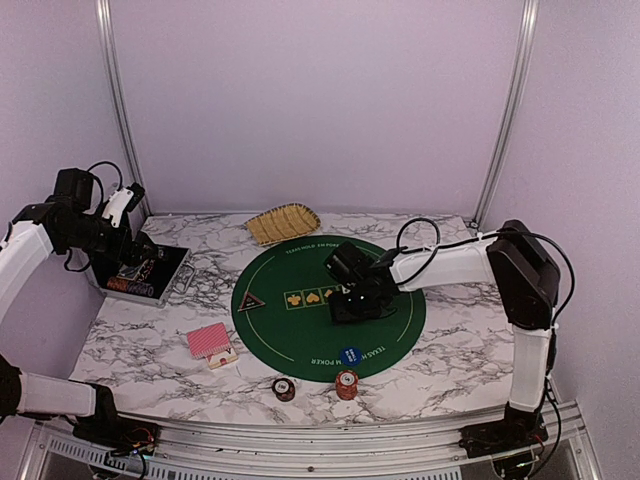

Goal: Distribute texas hold em gaming equipment
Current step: Move the big blind button to the poker table mat.

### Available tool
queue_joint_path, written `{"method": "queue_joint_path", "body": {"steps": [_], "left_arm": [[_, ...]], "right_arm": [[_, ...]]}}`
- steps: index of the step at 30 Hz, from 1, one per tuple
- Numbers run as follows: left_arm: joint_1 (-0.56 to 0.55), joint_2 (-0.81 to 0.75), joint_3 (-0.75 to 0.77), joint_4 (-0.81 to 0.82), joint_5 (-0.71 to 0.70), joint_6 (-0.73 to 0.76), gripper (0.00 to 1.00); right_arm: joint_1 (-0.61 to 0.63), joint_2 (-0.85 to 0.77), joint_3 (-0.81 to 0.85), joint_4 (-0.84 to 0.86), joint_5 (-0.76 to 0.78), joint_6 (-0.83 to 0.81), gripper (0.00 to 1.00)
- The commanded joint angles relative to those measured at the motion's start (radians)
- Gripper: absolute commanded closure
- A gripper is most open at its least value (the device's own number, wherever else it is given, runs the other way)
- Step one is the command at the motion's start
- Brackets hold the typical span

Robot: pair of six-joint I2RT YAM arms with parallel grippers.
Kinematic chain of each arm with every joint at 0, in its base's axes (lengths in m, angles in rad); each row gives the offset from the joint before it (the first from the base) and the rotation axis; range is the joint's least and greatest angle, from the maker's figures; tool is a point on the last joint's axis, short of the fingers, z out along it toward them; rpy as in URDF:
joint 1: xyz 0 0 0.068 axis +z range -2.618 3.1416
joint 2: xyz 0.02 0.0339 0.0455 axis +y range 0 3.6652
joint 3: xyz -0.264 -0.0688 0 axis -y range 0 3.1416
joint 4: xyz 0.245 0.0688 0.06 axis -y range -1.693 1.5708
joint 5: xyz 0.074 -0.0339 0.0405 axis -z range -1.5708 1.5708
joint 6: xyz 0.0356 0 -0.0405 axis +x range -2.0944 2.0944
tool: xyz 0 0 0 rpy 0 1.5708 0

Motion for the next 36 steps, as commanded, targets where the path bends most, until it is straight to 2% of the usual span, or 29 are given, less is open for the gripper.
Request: {"method": "queue_joint_path", "body": {"steps": [1,6,7,9,10,12,16,19,26,36], "left_arm": [[0.003,-0.017,0.015,-0.022,-0.004,0.011,0.01],[0.003,-0.019,0.018,-0.023,-0.010,0.015,0.01],[0.003,-0.021,0.017,-0.023,-0.011,0.015,0.01],[0.003,-0.024,0.014,-0.023,-0.008,0.015,0.01],[0.003,-0.026,0.013,-0.023,-0.006,0.017,0.01],[0.004,-0.027,0.009,-0.024,-0.002,0.019,0.01],[0.003,-0.024,0.012,-0.024,-0.002,0.017,0.01],[0.003,-0.025,0.011,-0.024,0.003,0.015,0.01],[0.003,-0.031,0.006,-0.023,-0.006,0.020,0.01],[0.003,-0.023,0.015,-0.023,-0.005,0.018,0.01]], "right_arm": [[0.015,0.009,-0.017,-0.001,0.013,0.055,0.42],[0.025,0.035,0.005,-0.051,0.064,0.070,0.48],[0.029,0.034,0.004,-0.065,0.078,0.077,0.46],[0.041,0.019,-0.021,-0.064,0.093,0.092,0.32],[0.045,0.006,-0.038,-0.057,0.095,0.100,0.28],[0.048,-0.011,-0.066,-0.046,0.092,0.114,0.27],[0.055,-0.020,-0.093,-0.025,0.070,0.131,0.32],[0.068,-0.011,-0.080,-0.024,0.063,0.137,0.41],[0.068,0.044,-0.018,-0.028,0.076,0.133,0.53],[0.000,0.133,0.077,-0.009,0.117,0.124,0.63]]}}
